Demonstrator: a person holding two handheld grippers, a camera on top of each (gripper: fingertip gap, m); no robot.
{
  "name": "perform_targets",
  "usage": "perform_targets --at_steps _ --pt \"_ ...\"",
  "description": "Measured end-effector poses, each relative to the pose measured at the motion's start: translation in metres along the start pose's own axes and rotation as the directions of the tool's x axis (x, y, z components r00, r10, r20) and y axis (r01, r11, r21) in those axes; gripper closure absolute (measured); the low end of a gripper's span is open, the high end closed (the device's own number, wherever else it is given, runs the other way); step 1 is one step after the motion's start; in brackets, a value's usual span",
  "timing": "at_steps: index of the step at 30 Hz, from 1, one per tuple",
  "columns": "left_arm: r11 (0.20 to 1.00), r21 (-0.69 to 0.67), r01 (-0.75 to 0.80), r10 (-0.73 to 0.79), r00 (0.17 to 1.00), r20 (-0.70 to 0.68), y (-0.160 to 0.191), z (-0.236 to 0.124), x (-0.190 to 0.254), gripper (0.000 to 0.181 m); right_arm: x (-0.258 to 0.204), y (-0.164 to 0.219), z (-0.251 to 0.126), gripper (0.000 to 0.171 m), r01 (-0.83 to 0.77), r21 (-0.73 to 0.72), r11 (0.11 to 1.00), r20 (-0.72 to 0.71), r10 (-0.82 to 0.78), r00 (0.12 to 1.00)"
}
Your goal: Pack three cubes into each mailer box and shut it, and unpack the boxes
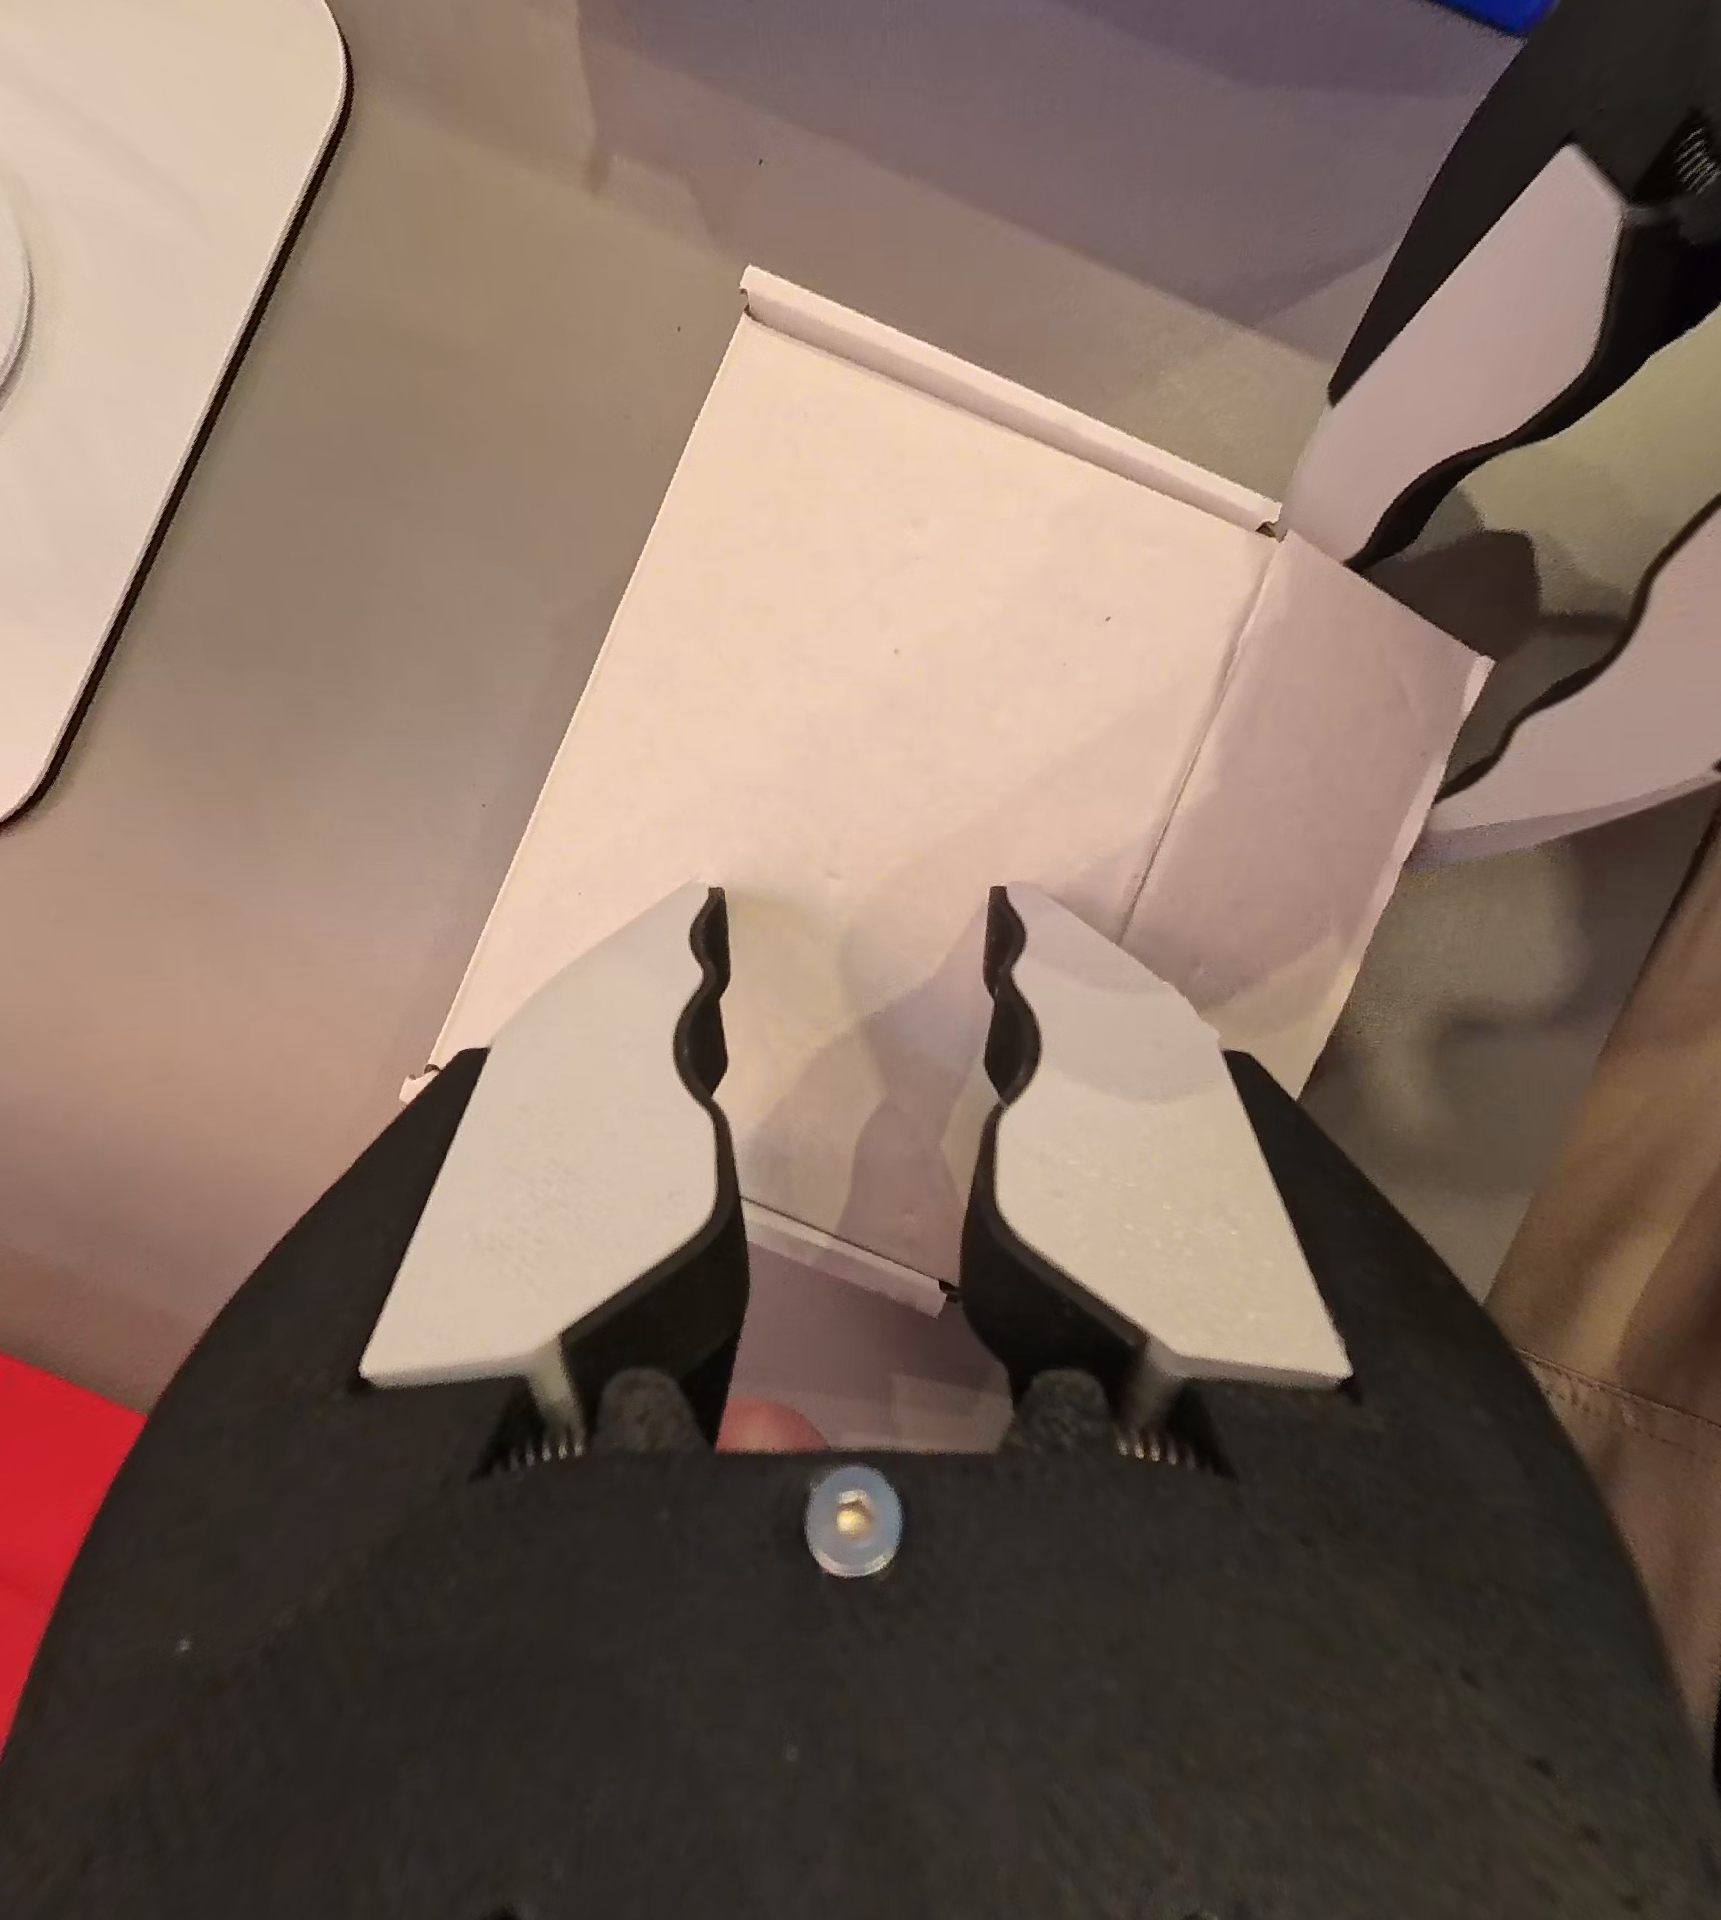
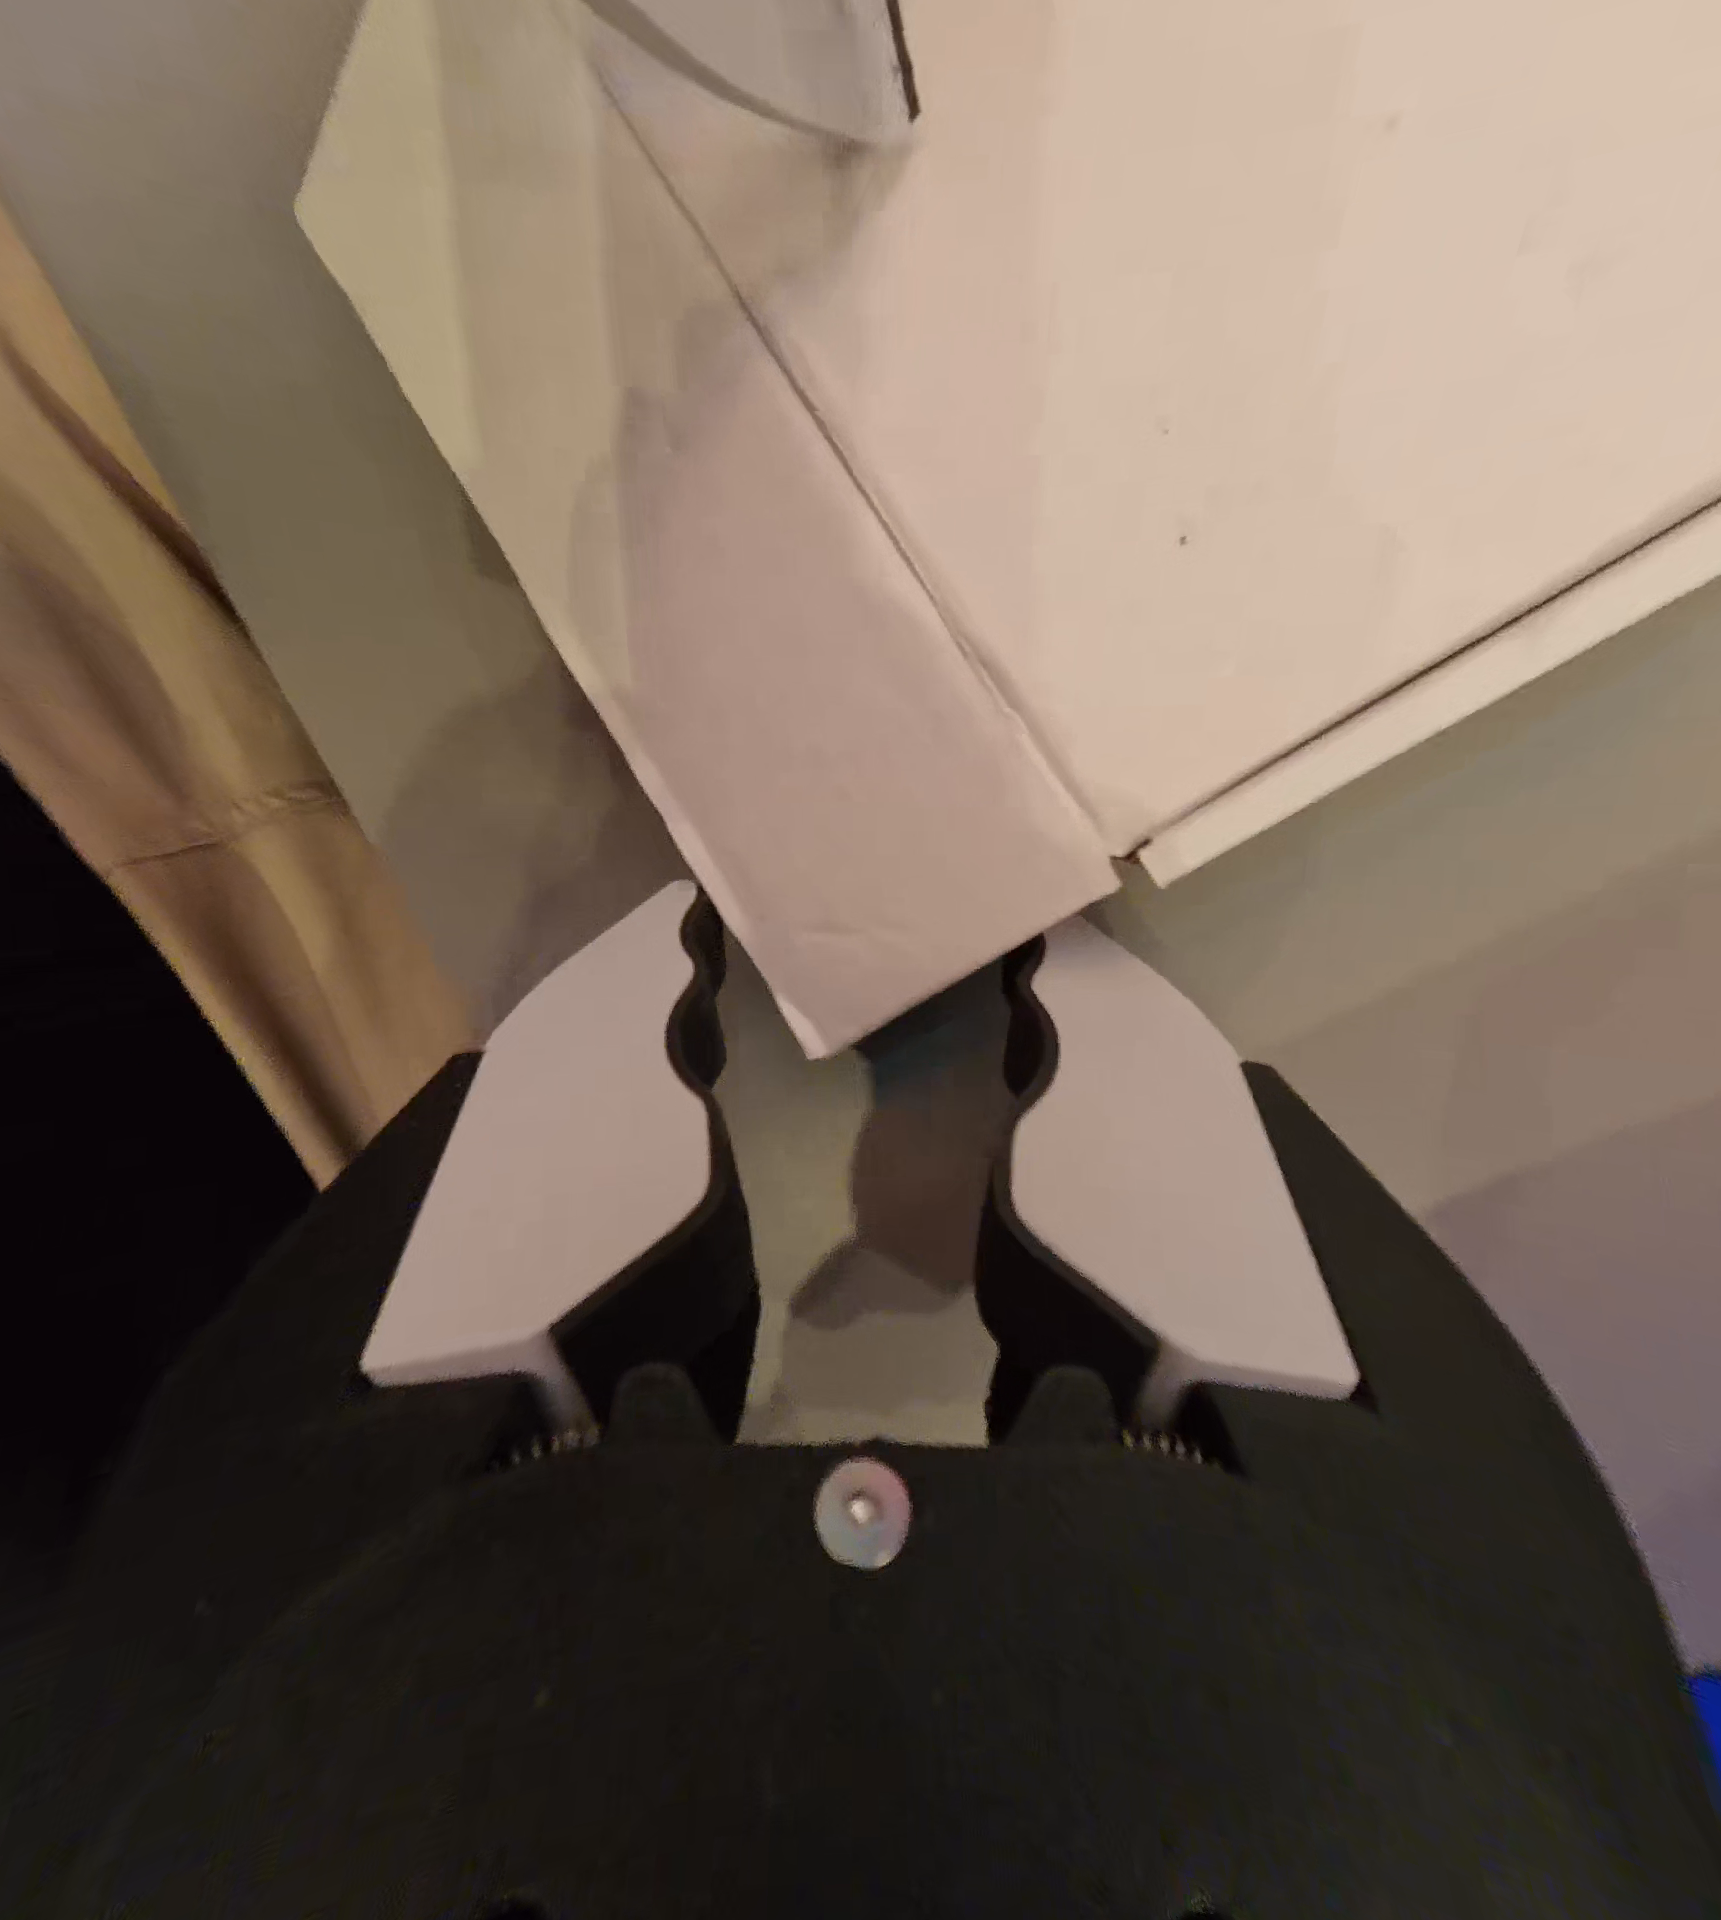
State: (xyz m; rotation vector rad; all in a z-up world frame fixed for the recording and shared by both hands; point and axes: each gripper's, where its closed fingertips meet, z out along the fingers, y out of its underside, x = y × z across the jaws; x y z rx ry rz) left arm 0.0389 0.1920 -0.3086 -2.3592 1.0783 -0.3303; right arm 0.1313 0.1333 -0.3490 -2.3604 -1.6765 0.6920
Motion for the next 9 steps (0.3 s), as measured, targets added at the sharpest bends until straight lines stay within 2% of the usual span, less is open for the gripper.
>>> perform_targets --at_steps 1,9 --pt "1.000 0.001 0.001 -0.001 1.000 0.000 0.000 0.000 0.000 0.134 0.000 0.000 0.000 0.122 -0.005 0.006 1.000 0.005 0.005 1.000" --pt "1.000 0.002 -0.001 0.001 1.000 0.001 0.000 0.000 0.000 0.134 -0.001 -0.001 -0.011 0.126 -0.034 0.060 0.998 0.017 0.033 0.999"
